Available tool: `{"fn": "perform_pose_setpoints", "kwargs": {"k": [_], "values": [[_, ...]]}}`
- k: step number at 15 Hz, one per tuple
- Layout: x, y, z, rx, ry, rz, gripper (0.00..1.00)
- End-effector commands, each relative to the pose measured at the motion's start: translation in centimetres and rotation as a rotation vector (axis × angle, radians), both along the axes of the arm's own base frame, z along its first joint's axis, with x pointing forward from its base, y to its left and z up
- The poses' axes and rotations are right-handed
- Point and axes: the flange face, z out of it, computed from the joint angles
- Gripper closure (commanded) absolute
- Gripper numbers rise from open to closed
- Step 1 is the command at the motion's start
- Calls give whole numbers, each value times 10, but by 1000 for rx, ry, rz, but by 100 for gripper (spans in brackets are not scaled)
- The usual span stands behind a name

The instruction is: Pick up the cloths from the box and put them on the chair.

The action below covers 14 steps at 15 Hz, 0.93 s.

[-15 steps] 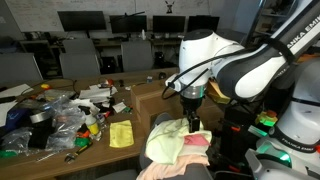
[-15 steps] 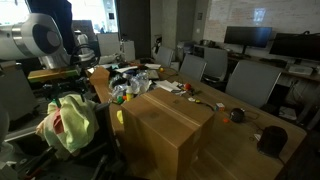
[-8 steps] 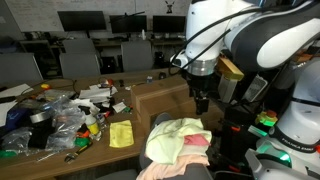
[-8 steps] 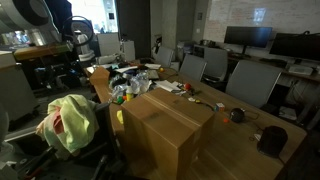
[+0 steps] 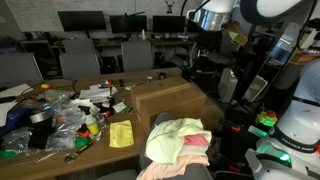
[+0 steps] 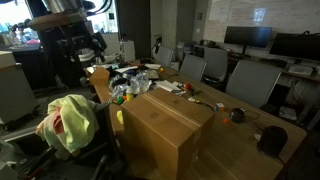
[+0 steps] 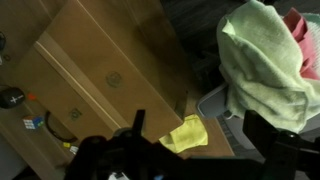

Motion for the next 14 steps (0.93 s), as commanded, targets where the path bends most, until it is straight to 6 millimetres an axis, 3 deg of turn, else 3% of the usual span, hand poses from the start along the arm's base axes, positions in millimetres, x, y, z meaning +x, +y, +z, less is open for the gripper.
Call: {"fn": "perform_pose_setpoints", "kwargs": {"k": [1, 5, 9, 10, 11, 14], "values": [[-16, -67, 22, 30, -91, -177, 0], [-47, -131, 23, 103, -161, -354, 0], [-79, -170, 16, 178, -212, -432, 0], [-85, -177, 15, 193, -222, -438, 0], [-69, -170, 13, 160, -161, -437, 0], [-74, -172, 11, 165, -159, -442, 0]]}}
